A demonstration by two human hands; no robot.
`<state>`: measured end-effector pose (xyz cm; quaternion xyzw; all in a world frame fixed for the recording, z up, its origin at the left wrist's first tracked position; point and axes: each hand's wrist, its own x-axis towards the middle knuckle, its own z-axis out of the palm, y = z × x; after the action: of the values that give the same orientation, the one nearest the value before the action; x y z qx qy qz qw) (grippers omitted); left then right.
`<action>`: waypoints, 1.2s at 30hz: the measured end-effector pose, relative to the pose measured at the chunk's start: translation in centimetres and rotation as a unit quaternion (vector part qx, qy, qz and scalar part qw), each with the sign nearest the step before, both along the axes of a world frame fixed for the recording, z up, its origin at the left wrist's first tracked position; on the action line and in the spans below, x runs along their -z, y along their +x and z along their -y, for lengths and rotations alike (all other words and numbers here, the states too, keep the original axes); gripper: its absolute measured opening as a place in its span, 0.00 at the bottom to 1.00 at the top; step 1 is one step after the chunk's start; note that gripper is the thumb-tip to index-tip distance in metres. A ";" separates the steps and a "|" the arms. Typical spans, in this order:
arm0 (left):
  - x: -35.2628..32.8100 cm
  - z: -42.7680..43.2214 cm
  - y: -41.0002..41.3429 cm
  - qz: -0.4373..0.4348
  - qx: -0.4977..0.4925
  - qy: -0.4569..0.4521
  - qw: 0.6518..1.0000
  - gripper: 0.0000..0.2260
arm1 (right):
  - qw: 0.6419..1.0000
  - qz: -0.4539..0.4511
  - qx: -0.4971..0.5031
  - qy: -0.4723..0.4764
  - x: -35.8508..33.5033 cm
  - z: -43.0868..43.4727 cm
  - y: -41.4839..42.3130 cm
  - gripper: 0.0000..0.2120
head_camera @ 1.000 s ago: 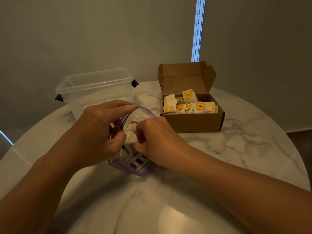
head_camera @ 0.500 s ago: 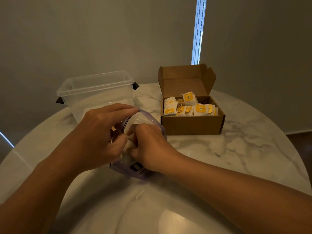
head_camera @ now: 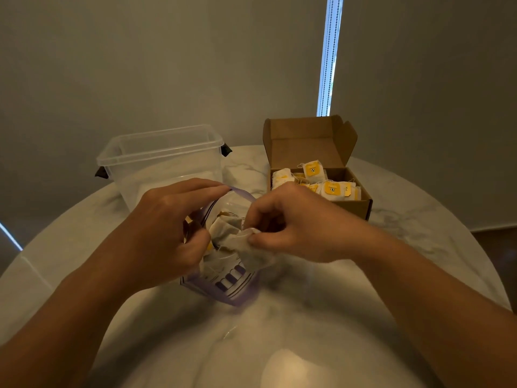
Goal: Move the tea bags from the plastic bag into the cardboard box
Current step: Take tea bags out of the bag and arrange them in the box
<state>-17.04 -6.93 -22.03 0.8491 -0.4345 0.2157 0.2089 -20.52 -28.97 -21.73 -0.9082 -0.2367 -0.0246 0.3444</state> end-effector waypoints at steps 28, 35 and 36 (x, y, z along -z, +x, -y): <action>0.6 -0.2 0.6 0.018 0.021 -0.018 0.999 0.25 | 0.950 0.062 0.257 0.167 -0.1 11.9 5.5 0.11; 0.5 -0.1 0.6 0.013 0.018 -0.006 1.000 0.25 | 0.955 0.076 0.257 0.127 0.5 11.7 5.7 0.11; 0.5 -0.1 0.6 0.013 0.018 -0.005 1.000 0.25 | 0.951 0.091 0.278 0.102 0.6 11.7 5.9 0.12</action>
<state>-16.43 -6.83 -22.53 0.8370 -0.4515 0.2251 0.2119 -14.66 -40.71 -22.31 -0.8918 -0.0016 -0.2263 0.3918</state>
